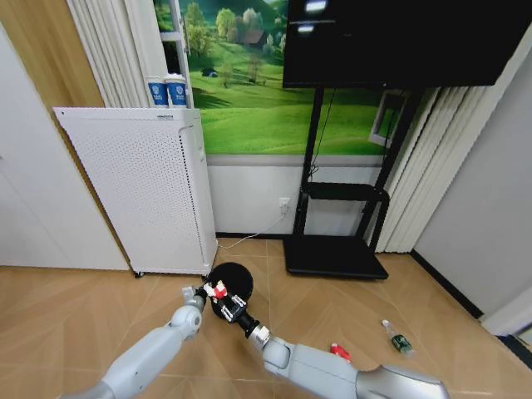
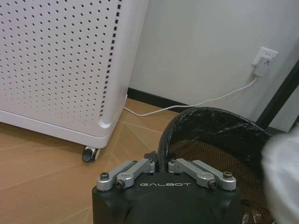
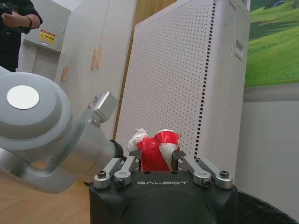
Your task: Pick up the trash bin and place the garbage on the floor into it.
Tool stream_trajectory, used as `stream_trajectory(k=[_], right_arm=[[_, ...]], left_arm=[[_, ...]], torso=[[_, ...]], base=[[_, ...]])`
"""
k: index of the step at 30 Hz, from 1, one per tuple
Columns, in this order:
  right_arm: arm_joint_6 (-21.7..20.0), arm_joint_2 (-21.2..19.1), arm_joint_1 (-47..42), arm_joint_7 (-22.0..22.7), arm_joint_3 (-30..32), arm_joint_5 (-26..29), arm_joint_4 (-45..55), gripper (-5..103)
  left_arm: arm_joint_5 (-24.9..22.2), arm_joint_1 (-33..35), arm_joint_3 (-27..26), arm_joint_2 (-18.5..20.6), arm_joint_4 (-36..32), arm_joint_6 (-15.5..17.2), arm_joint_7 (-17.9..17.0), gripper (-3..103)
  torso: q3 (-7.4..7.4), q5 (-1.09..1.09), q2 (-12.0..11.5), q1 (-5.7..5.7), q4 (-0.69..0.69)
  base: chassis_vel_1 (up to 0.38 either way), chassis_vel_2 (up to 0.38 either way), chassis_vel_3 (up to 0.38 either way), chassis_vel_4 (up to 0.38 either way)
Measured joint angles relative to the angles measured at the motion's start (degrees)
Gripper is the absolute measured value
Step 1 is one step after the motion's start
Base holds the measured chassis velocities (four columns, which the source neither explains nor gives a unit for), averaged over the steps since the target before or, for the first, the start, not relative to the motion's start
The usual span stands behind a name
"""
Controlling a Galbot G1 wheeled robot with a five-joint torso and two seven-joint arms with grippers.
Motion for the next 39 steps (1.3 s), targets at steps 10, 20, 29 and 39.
stream_trajectory(k=[10, 20, 29, 39], right_arm=[[0.0, 3.6, 1.4, 0.5, -1.0, 0.7, -4.9, 32], [0.5, 2.9, 1.4, -0.2, 1.7, 1.4, -8.7, 35], [0.6, 2.1, 0.9, 0.0, 2.0, 1.5, -8.1, 58], [-0.3, 0.5, 0.5, 1.7, 2.6, 1.4, -5.5, 95]], left_arm=[[0.9, 2.5, 0.8, -0.9, -2.7, 0.1, -0.8, 7], [2.3, 9.1, -3.4, 2.7, -8.6, 0.0, -0.4, 7], [3.2, 12.9, -6.6, 3.6, -11.0, -0.2, -0.2, 7], [3.4, 14.3, -9.4, 4.7, -12.4, -0.2, -0.1, 7]], torso=[[0.00, 0.00, 0.0, 0.00, 0.00], [0.00, -0.01, 0.0, 0.00, 0.00], [0.00, 0.00, 0.0, 0.00, 0.00], [0.00, 0.00, 0.0, 0.00, 0.01]], base=[[0.000, 0.000, 0.000, 0.000], [0.000, 0.000, 0.000, 0.000], [0.000, 0.000, 0.000, 0.000], [0.000, 0.000, 0.000, 0.000]])
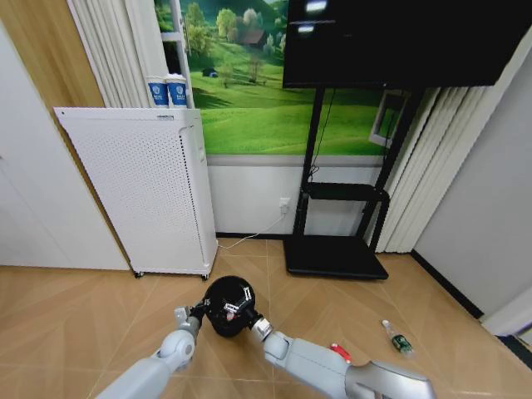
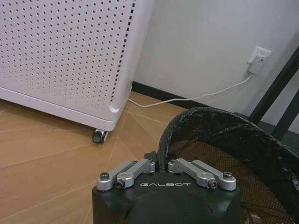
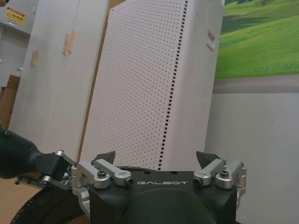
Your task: Pick up the trash bin and place the garbage on the floor into it.
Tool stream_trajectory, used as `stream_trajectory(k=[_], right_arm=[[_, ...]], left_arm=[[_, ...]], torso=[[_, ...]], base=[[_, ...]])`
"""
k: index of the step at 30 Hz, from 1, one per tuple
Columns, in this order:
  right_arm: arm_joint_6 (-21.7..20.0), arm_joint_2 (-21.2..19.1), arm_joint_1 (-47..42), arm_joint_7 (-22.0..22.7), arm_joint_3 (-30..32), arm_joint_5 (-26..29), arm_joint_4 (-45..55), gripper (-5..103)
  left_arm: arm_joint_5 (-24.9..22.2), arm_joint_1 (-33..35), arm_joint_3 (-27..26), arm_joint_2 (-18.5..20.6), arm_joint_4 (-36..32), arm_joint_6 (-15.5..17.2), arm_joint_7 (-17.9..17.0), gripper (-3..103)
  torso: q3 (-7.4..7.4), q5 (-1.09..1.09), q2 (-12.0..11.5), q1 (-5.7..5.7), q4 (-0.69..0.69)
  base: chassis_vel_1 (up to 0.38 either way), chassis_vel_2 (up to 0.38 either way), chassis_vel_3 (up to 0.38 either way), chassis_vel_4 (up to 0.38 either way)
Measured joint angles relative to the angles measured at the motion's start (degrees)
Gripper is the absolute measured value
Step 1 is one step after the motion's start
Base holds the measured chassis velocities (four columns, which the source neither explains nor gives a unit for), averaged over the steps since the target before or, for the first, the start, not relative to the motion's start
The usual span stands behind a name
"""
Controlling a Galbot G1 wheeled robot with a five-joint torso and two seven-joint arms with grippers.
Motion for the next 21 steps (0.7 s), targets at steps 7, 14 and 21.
stream_trajectory(k=[7, 14, 21], right_arm=[[-1.8, -2.3, 0.1, 2.0, 3.3, 2.1, -1.0, 100], [-4.6, -5.3, -1.1, 2.0, 8.1, 6.2, -9.0, 100], [-7.5, -8.4, -3.3, 3.8, 14.6, 7.1, -13.8, 100]], left_arm=[[0.0, 1.7, -2.2, 2.1, -1.5, -0.2, -0.1, 7], [0.1, 4.1, -4.7, 4.6, -4.0, -0.2, 0.0, 7], [0.3, 5.6, -6.1, 5.1, -4.4, -0.2, 0.6, 7]], torso=[[0.00, 0.00, 0.0, 0.00, 0.01], [0.00, -0.01, 0.0, 0.00, -0.02], [0.00, 0.02, 0.0, 0.00, 0.01]], base=[[0.000, 0.000, 0.000, 0.000], [0.000, 0.000, 0.000, 0.000], [0.000, 0.000, 0.000, 0.000]])
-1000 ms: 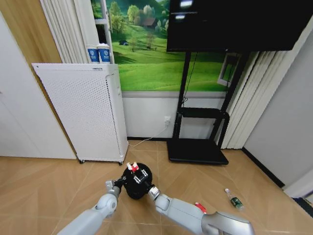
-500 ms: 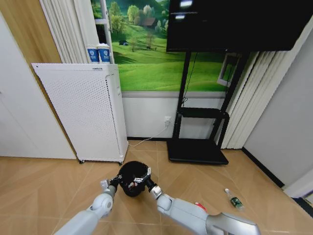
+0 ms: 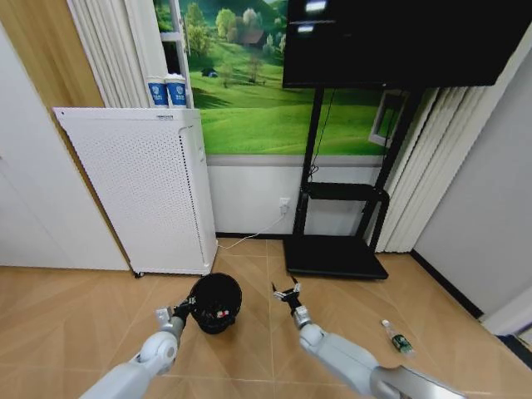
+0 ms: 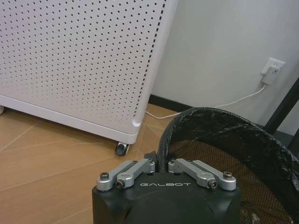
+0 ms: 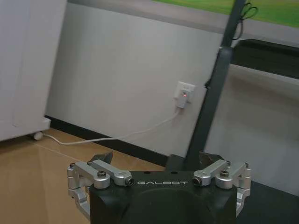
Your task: Pick up the trash bin and place the garbage on the floor into it.
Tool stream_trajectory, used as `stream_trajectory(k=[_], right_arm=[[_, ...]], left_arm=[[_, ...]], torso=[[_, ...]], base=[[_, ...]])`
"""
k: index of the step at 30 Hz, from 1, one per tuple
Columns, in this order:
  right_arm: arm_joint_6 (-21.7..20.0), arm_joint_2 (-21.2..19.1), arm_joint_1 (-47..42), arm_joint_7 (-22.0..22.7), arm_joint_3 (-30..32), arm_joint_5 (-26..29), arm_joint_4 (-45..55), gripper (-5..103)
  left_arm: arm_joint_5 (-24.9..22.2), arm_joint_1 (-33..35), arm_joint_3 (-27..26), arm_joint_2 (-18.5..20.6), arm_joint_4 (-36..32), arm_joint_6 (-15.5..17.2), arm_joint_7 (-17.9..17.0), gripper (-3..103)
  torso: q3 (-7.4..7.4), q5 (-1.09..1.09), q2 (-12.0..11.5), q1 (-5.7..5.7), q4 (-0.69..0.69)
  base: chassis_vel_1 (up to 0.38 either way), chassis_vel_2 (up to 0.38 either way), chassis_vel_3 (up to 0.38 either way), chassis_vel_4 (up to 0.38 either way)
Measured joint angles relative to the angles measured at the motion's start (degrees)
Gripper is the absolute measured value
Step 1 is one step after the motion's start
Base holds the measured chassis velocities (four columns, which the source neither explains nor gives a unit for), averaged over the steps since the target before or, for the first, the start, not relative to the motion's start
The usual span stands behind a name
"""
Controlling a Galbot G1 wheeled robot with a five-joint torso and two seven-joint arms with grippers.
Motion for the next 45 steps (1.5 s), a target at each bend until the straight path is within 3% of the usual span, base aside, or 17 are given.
stream_trajectory(k=[6, 19, 27, 31, 45], right_arm=[[-2.8, -5.5, -4.4, 3.1, 3.9, -4.4, 0.3, 100], [-1.0, -8.1, -14.7, 1.3, 10.6, -8.4, -0.1, 100], [0.3, -7.9, -17.1, -0.4, 12.9, -10.1, -3.4, 100], [1.9, -5.7, -15.7, -3.2, 12.9, -11.3, -10.4, 100], [2.6, -4.9, -17.5, -5.6, 11.6, -10.4, -10.7, 100]], left_arm=[[0.5, 0.6, -0.3, -0.2, -0.1, -0.2, 0.2, 7], [1.0, 0.9, -0.6, -1.1, 1.2, -0.7, 1.2, 7], [1.0, 0.5, -0.2, -1.9, 1.6, -0.7, 1.3, 7], [1.2, 0.4, 0.1, -2.2, 2.1, -0.8, 1.6, 7], [1.1, 0.4, -0.1, -1.4, 3.1, -1.1, 2.4, 7]], torso=[[0.00, -0.03, 0.0, 0.00, -0.05], [0.00, -0.03, 0.0, -0.01, -0.01], [0.00, -0.03, 0.0, 0.00, -0.02], [0.00, -0.02, 0.0, 0.00, 0.00], [0.00, -0.03, 0.0, 0.00, 0.00]], base=[[0.000, 0.000, 0.000, 0.000], [0.000, 0.000, 0.000, 0.000], [0.000, 0.000, 0.000, 0.000], [0.000, 0.000, 0.000, 0.000], [0.000, 0.000, 0.000, 0.000]])
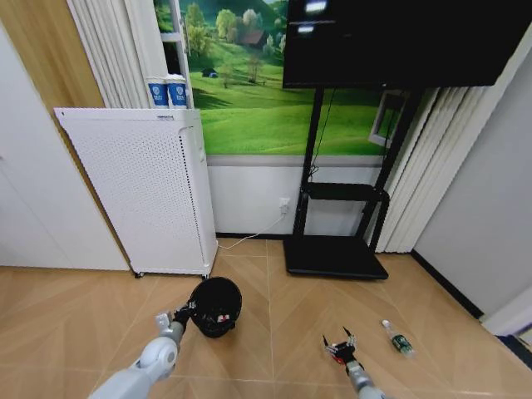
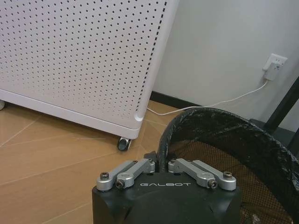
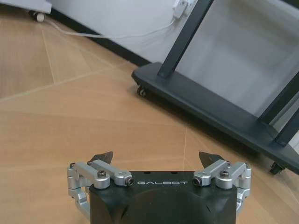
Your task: Pick up the trash bin and place the garbage on the floor into it.
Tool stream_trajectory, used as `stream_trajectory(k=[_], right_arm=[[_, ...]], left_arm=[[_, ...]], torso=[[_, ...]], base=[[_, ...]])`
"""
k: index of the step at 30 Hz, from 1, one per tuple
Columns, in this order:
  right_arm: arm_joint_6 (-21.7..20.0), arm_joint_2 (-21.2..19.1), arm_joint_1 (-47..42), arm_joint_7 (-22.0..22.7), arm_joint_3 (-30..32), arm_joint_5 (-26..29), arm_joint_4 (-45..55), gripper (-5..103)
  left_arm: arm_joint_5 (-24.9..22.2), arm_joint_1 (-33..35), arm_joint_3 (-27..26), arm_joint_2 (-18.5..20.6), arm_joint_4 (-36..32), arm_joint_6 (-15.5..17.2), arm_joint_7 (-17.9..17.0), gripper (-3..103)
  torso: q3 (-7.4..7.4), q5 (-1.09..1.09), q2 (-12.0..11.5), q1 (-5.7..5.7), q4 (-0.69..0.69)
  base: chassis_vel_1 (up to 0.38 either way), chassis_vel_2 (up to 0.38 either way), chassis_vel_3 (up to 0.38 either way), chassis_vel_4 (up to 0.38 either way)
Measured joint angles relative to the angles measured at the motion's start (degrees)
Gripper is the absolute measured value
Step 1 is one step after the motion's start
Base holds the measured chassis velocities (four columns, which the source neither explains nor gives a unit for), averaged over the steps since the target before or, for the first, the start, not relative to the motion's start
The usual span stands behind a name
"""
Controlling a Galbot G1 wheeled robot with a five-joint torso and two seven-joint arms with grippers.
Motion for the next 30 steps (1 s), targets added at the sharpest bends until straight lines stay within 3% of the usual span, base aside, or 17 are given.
stream_trajectory(k=[9, 30], right_arm=[[0.3, 3.6, 2.2, -3.8, -1.0, 3.0, -7.3, 100], [-2.5, 7.6, 3.4, -4.9, 0.3, 4.8, -12.9, 100]], left_arm=[[-0.2, -0.8, 1.0, -0.7, 0.6, -0.1, 0.3, 7], [-0.6, -1.9, 2.1, -1.2, 1.7, -0.3, 0.9, 7]], torso=[[0.00, 0.01, 0.0, 0.00, 0.00], [0.00, 0.02, 0.0, 0.00, -0.02]], base=[[0.000, 0.000, 0.000, 0.000], [0.000, 0.000, 0.000, 0.000]])
